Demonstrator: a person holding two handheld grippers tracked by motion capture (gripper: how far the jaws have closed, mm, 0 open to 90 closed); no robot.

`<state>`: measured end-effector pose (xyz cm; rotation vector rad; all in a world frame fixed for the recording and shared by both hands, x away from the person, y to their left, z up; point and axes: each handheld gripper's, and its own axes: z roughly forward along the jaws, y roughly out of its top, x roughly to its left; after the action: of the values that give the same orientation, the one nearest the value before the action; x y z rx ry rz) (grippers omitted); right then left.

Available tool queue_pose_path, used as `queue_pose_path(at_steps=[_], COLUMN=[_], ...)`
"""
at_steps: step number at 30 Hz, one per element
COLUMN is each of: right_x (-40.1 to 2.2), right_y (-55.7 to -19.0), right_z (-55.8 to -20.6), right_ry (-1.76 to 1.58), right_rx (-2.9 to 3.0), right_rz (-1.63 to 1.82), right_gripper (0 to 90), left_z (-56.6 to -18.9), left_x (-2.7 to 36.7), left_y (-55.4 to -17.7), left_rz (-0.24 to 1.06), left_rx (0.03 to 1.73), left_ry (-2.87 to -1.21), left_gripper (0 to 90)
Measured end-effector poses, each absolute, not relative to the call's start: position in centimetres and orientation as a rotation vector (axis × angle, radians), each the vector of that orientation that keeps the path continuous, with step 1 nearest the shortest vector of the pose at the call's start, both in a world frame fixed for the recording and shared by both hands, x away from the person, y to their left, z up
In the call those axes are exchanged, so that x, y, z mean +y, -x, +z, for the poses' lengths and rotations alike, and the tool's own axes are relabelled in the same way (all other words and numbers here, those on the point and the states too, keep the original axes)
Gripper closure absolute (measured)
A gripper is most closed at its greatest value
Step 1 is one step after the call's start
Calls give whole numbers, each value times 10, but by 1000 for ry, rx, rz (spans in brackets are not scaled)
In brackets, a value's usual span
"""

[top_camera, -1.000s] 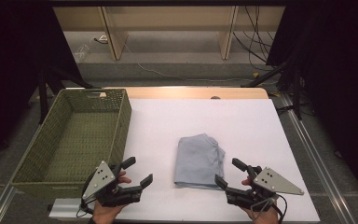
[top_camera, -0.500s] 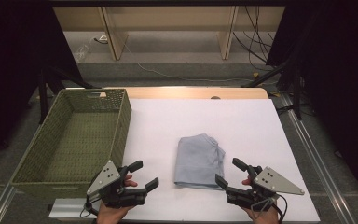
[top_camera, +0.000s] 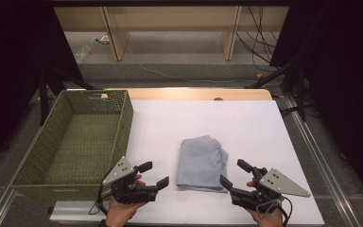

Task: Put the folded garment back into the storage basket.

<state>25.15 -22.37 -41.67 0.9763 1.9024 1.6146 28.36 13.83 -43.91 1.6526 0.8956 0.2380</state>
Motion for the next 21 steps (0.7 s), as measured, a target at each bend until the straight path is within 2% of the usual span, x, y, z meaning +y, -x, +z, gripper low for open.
queue_pose_path(at_steps=[13,21], right_x=[-223,-223], right_y=[-251,-252], right_z=[-417,-417], right_ry=[-967,-970], right_rx=[1904,1904], right_rz=[1623,1620], right_gripper=[231,232], left_z=[-439,-441], left_x=[125,117], left_y=[-304,-316], left_rz=[113,80], left_rx=[944,974], left_ry=[-1662,-1698], left_gripper=[162,162])
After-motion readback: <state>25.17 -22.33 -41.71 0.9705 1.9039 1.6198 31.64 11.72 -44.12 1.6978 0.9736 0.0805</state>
